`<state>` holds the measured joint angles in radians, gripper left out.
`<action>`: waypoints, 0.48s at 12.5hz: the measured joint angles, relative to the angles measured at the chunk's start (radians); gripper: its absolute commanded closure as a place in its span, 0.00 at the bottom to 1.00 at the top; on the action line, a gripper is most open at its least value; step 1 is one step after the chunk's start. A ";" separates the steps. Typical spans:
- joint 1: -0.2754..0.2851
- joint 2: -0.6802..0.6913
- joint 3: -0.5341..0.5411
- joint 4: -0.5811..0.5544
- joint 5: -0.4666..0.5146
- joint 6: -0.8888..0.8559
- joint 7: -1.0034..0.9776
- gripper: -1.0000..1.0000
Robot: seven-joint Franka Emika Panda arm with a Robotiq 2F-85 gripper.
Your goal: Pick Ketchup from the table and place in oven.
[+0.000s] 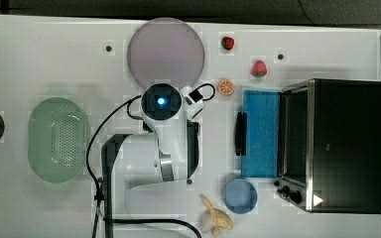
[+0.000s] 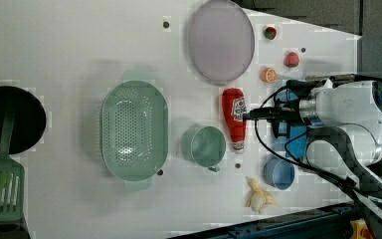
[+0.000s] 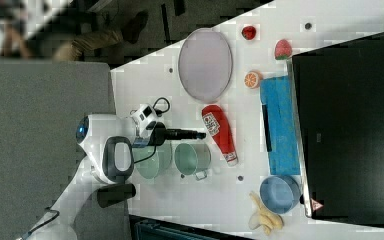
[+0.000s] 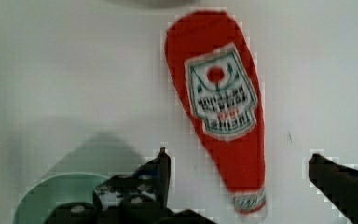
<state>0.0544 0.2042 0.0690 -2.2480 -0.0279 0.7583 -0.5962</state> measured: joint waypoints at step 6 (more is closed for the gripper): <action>-0.009 0.171 -0.024 -0.021 0.009 0.232 -0.179 0.00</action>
<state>0.0451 0.3752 0.0451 -2.2695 -0.0186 0.9902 -0.7749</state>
